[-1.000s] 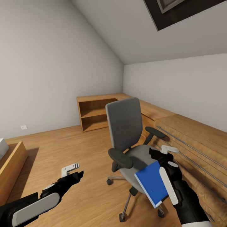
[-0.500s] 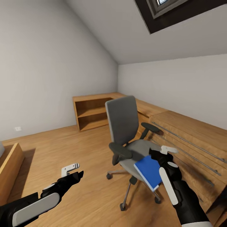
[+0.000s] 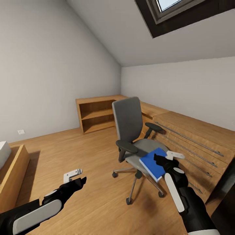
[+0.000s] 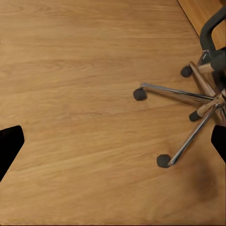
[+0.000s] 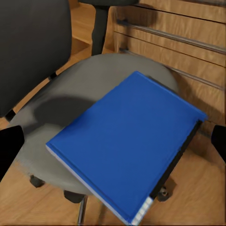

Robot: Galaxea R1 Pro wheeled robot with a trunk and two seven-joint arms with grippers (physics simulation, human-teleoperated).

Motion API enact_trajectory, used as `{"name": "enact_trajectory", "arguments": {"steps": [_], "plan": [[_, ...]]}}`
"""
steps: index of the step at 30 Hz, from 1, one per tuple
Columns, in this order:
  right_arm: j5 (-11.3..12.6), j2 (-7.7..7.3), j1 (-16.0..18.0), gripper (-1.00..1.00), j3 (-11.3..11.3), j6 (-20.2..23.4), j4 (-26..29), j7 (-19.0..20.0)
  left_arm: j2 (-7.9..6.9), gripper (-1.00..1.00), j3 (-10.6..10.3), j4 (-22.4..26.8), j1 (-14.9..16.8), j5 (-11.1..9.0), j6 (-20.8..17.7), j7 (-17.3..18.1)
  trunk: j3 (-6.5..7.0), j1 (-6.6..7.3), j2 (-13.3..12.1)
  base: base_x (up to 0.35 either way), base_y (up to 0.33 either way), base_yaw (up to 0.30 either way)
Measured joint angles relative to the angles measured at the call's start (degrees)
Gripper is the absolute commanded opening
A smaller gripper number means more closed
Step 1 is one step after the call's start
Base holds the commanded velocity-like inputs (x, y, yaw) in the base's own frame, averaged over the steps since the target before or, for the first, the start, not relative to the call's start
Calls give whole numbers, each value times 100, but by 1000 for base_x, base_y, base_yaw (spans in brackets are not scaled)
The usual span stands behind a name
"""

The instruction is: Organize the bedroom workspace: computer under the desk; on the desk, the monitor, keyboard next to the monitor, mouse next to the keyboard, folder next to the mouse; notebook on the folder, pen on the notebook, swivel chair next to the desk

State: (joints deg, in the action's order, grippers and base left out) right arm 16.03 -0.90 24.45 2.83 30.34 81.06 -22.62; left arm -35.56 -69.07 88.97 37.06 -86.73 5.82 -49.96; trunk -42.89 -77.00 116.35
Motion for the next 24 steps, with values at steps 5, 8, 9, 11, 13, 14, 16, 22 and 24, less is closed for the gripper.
{"name": "enact_trajectory", "arguments": {"steps": [5, 8, 9, 11, 13, 14, 16, 22, 24], "plan": [[279, -9, -4, 100, -12, -27, -8, 14, 0, 100, 6, 172, 0, 4, 0, 19, 0, 3, 0, -76, 1, 0], [580, -26, -3, 100, -40, -29, -12, 16, 0, 100, 8, 245, -1, 3, 0, 17, -53, -62, 119, -7, 0, 0], [656, -30, -2, 100, -63, -29, -13, 17, 0, 100, 8, 253, -1, 3, 0, 16, -71, -84, 159, -4, 0, 0], [823, -36, -2, 100, -138, -31, -15, 16, 0, 100, 10, 263, -1, 7, 0, 15, -107, -128, 239, -3, 0, 0], [1111, -44, -4, 100, -300, -39, -21, 11, 0, 100, 16, 272, -1, 9, 0, 15, -143, -172, 320, -1, 0, 0], [1221, -45, -4, 100, -365, -41, -24, 12, 0, 100, 18, 274, -1, 10, 0, 13, -161, -194, 360, -1, 0, 0], [1459, -46, -5, 100, -506, -44, -51, 16, 0, 100, 21, 277, -1, 11, 0, 10, -197, -238, 440, 0, 0, 0], [2458, -78, -5, 100, -1442, -22, -315, 32, 0, 100, 26, 281, -1, 12, 0, -2, -305, -370, 681, 0, 0, 0], [2593, -81, -5, 100, -1698, -10, -342, 38, 0, 100, 26, 281, -1, 12, 0, -3, -340, -414, 761, 0, 0, 0]]}}
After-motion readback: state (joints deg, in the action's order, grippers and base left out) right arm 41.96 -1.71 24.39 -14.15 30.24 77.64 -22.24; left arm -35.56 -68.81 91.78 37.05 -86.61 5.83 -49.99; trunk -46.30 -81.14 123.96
